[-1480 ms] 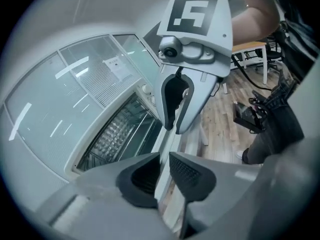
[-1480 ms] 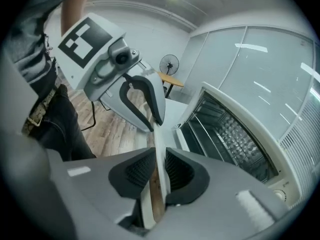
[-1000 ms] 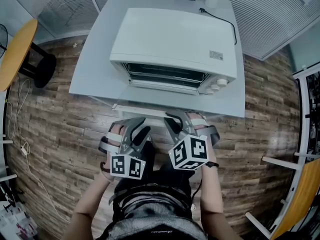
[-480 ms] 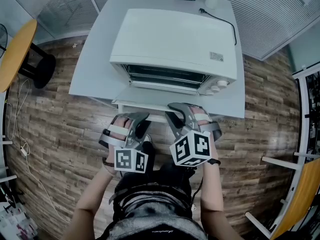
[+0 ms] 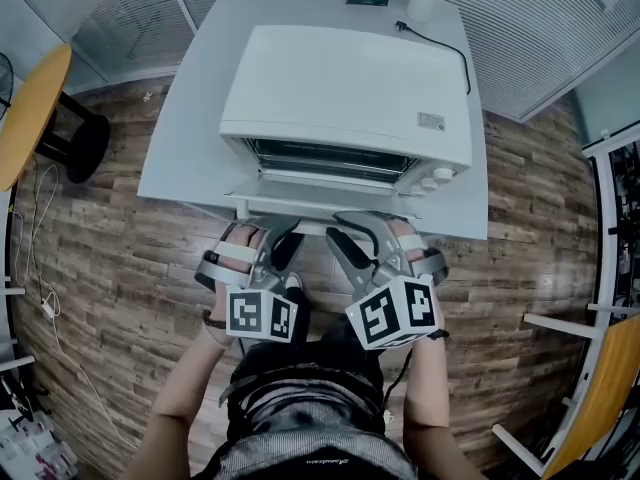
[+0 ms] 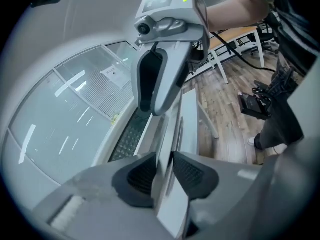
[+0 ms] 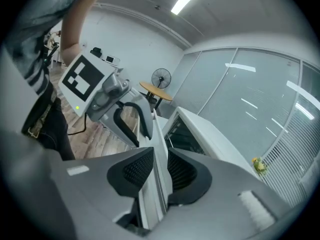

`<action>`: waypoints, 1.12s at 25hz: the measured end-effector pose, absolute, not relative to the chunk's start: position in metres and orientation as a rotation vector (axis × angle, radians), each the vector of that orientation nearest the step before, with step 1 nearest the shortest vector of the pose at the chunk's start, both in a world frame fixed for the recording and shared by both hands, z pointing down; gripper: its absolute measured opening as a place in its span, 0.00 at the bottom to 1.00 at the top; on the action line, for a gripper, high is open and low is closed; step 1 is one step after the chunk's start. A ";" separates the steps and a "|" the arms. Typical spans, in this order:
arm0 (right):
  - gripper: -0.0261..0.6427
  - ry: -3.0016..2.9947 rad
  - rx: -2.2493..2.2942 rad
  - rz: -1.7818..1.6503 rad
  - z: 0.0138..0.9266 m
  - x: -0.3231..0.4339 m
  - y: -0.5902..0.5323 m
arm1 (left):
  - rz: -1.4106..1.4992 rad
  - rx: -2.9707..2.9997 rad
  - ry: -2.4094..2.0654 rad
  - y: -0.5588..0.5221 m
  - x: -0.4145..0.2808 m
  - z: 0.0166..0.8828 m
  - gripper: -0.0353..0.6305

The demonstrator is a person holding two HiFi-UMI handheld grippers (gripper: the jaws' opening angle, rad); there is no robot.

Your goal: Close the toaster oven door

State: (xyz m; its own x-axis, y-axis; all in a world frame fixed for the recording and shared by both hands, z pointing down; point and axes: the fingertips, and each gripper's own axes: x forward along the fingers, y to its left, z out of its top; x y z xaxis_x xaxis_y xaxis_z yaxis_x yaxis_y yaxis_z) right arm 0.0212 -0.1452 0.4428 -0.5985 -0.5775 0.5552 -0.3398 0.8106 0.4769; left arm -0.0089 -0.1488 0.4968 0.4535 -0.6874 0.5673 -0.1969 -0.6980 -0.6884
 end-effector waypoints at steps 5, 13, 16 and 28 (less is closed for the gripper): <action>0.19 -2.179 0.649 -0.425 0.460 0.024 -0.151 | -1.171 -2.156 0.758 -0.165 -0.007 0.484 0.24; 0.19 -2.073 0.687 -0.474 0.469 0.031 -0.176 | -1.139 -2.157 0.784 -0.185 -0.004 0.473 0.24; 0.20 -2.068 0.712 -0.498 0.465 0.032 -0.186 | -1.128 -2.159 0.800 -0.195 -0.004 0.470 0.24; 0.21 -2.081 0.843 -0.465 0.452 0.038 -0.220 | -1.093 -2.192 0.836 -0.228 0.001 0.460 0.24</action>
State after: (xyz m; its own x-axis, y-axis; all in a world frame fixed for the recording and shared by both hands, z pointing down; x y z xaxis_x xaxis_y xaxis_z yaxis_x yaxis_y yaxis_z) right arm 0.0378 -0.2198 0.4521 -0.4361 -0.7065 0.5574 -0.4019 0.7071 0.5818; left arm 0.0007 -0.2277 0.4597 0.4767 -0.7284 0.4922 -0.2841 -0.6575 -0.6978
